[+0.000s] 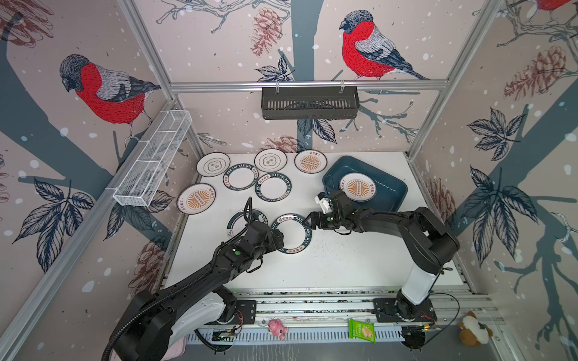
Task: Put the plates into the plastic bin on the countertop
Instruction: 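Move the right gripper to the green-rimmed plate and grasp its rim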
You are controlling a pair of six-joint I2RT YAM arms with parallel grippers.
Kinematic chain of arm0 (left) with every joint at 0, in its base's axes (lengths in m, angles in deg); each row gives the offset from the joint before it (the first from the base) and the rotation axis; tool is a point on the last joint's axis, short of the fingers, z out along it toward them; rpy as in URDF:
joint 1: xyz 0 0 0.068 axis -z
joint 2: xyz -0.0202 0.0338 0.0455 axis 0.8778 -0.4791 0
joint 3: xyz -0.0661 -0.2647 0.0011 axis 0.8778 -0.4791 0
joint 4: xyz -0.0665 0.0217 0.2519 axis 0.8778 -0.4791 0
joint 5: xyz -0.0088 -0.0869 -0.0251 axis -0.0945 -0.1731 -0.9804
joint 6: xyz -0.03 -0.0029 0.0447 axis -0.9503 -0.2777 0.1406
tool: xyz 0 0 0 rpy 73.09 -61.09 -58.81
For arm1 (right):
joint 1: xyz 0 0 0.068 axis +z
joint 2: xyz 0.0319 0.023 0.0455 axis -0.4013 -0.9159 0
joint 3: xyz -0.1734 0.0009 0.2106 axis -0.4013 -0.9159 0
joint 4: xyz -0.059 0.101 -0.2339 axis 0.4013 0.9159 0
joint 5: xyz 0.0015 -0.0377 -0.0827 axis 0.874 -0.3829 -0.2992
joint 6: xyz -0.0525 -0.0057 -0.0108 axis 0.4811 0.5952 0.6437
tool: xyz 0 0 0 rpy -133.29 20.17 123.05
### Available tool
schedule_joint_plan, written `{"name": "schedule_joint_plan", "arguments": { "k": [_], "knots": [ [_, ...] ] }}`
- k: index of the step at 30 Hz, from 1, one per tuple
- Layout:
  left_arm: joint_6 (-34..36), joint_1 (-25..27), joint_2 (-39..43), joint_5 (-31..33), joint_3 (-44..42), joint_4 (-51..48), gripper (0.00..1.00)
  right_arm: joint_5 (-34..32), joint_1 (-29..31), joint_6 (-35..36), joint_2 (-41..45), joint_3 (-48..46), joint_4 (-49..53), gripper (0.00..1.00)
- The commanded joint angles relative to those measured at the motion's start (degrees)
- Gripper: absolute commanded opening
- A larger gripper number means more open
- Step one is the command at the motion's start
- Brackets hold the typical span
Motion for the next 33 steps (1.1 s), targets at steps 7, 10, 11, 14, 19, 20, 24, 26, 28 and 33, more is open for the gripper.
{"name": "schedule_joint_plan", "arguments": {
  "k": [7, 10, 11, 14, 19, 20, 24, 26, 28, 33],
  "knots": [
    [-2.0, -0.9, -1.9, -1.2, -3.2, 11.4, 0.96, 5.6, -0.7, 2.4, -2.9, 0.6, 1.0, 0.8],
    [-2.6, -1.0, -4.7, -2.7, -3.6, 13.6, 0.96, 5.9, -0.8, 3.1, -4.0, 1.2, 2.1, 0.76],
    [-3.0, -1.0, -5.8, -3.2, -3.6, 14.3, 0.96, 6.0, -0.8, 3.2, -4.3, 1.2, 2.1, 0.74],
    [-3.8, -1.1, -8.8, -4.5, -3.1, 15.7, 0.96, 6.2, -0.8, 3.2, -4.9, 1.4, 2.1, 0.69],
    [-3.7, -1.1, -13.4, -6.2, -0.8, 16.3, 0.96, 6.5, -0.9, 3.1, -6.2, 2.3, 2.7, 0.51],
    [-3.3, -1.1, -14.2, -6.9, -0.2, 16.0, 0.96, 6.7, -0.9, 3.0, -6.5, 2.4, 2.7, 0.48],
    [-2.4, -1.2, -17.0, -8.3, 1.1, 16.1, 0.96, 7.5, -0.9, 3.3, -7.3, 3.2, 3.4, 0.41],
    [-2.5, -1.2, -17.4, -8.5, 1.0, 16.9, 0.96, 7.5, -0.9, 3.4, -7.7, 3.6, 3.9, 0.38],
    [-2.6, -1.2, -17.4, -8.5, 0.9, 17.1, 0.96, 7.6, -0.9, 3.6, -8.0, 4.0, 4.3, 0.36],
    [-2.4, -1.2, -17.0, -8.1, 1.0, 17.1, 0.96, 8.6, -1.1, 3.3, -8.6, 4.3, 4.0, 0.25]
  ]
}}
